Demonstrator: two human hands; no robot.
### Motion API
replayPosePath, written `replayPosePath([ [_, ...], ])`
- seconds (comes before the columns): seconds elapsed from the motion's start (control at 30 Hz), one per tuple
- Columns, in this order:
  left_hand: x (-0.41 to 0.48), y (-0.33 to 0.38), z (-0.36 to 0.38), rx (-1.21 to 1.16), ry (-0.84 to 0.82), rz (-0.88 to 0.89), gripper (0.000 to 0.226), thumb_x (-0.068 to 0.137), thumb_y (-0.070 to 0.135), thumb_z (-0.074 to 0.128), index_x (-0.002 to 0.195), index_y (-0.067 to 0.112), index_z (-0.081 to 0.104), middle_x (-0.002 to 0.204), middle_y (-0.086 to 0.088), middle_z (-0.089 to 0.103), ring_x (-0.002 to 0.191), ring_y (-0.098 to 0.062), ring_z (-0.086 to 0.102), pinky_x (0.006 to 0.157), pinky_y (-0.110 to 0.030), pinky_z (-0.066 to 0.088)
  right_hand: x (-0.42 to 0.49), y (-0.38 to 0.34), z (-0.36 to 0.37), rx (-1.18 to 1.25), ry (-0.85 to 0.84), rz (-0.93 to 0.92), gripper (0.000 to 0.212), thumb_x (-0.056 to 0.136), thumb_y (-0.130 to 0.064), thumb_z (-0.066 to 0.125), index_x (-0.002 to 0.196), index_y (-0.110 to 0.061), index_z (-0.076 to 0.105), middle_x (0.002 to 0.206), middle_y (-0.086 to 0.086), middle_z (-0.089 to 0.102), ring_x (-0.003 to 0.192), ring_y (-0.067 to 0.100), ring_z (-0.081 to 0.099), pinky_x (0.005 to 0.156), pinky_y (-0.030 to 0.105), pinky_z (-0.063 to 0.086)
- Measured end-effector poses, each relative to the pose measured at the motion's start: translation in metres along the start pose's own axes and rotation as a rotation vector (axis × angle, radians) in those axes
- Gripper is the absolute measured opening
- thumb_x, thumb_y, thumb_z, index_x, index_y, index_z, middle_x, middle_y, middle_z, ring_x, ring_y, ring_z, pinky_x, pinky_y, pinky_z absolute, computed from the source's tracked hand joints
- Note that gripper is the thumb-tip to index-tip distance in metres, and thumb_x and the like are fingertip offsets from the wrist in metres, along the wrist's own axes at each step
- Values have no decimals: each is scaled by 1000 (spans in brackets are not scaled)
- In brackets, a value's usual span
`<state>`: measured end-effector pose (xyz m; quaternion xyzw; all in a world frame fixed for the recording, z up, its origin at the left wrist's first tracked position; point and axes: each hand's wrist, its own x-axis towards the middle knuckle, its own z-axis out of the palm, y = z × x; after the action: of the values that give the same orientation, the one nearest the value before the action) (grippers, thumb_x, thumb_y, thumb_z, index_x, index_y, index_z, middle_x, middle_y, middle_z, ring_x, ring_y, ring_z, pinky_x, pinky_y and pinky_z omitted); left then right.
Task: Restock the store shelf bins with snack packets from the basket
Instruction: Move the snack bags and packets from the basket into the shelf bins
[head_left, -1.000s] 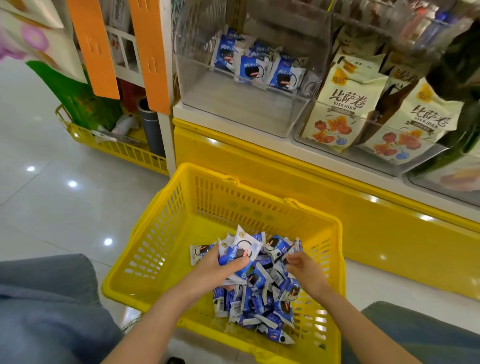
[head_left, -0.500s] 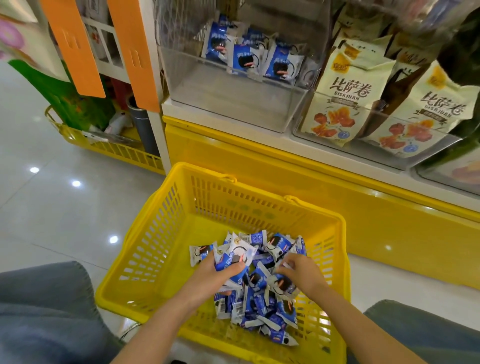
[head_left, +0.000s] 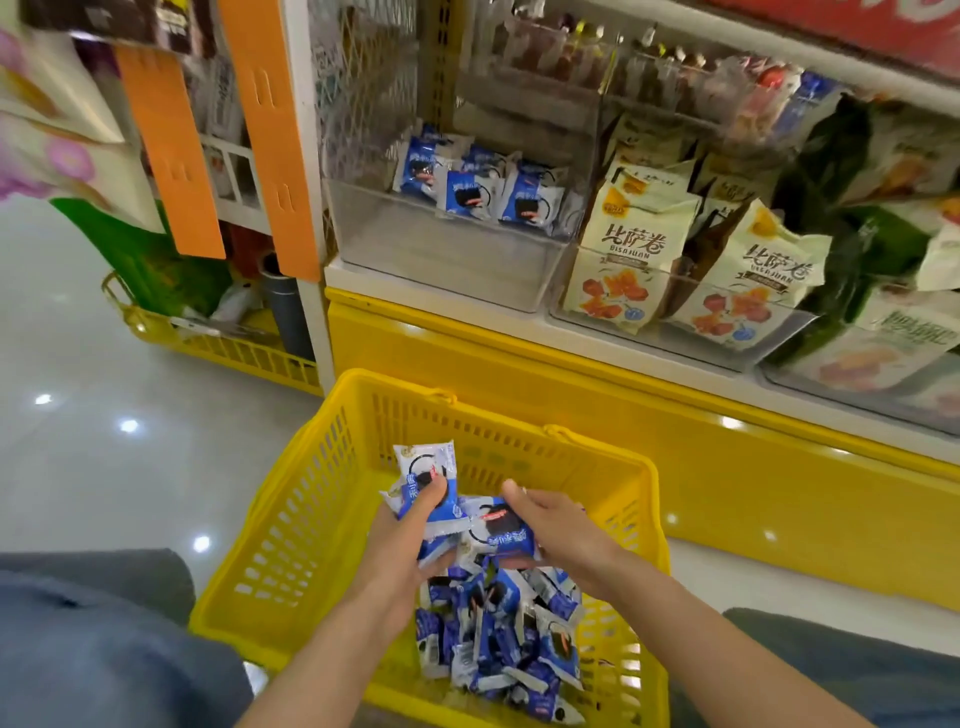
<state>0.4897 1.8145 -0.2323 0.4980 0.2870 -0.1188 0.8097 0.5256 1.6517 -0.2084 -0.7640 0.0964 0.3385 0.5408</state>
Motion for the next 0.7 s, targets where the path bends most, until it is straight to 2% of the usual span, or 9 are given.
replayPosePath([
  [0.07,-5,9,5,-18,2,25,36,80,37,67,110,19,60,85,-5,74,70,-18,71,54,-29,52,-13,-12,-1,103,-135,56,47,86,-50,53,115,-13,56,115,0,64,90,12,70,70,22,56],
  [0.13,-10,19,10,-44,12,54,43,80,36,67,116,16,58,97,-8,71,78,-20,69,54,-28,53,-21,-24,-3,83,-166,10,49,81,-45,63,118,-15,56,119,-1,63,95,11,69,72,20,55],
  [0.23,-17,37,20,-75,5,118,55,79,38,69,128,20,50,120,-8,62,99,-23,65,64,-30,57,-27,-42,-5,64,14,-120,37,79,-37,72,108,-16,63,103,2,71,85,11,69,68,17,50],
  [0.3,-22,50,28,-41,-63,195,48,80,37,68,123,25,53,113,-2,67,96,-20,68,68,-30,58,-29,-54,-8,188,99,-171,34,78,-34,74,102,-12,65,92,2,74,74,10,68,63,17,50],
  [0.37,-25,65,36,34,-137,257,35,82,34,67,115,29,57,100,2,72,87,-17,70,64,-27,57,-30,-67,-10,339,127,-228,23,79,-29,72,94,-13,68,84,-2,75,70,5,68,62,19,50],
  [0.43,-25,82,43,83,-168,295,26,82,32,66,107,32,56,90,6,74,80,-13,71,59,-23,56,-30,-81,-12,449,140,-264,23,81,-29,69,98,-15,68,91,-2,75,78,5,69,70,23,52],
  [0.5,-23,102,47,125,-182,339,23,83,30,66,103,32,56,86,8,73,77,-11,71,56,-22,55,-30,-98,-13,492,126,-313,28,84,-27,66,109,-14,63,100,2,73,91,12,70,71,27,56],
  [0.6,-16,137,44,182,-179,400,31,82,29,66,110,28,53,96,5,70,76,-10,71,55,-22,54,-29,-133,-14,464,113,-421,30,83,-17,67,112,-14,59,102,2,73,92,15,70,66,24,56],
  [0.7,-7,168,34,240,-148,435,45,81,32,66,121,25,47,106,3,65,85,-14,69,62,-27,58,-21,-174,-15,290,195,-492,32,80,-17,70,109,-19,56,93,-7,74,84,5,70,66,21,53],
])
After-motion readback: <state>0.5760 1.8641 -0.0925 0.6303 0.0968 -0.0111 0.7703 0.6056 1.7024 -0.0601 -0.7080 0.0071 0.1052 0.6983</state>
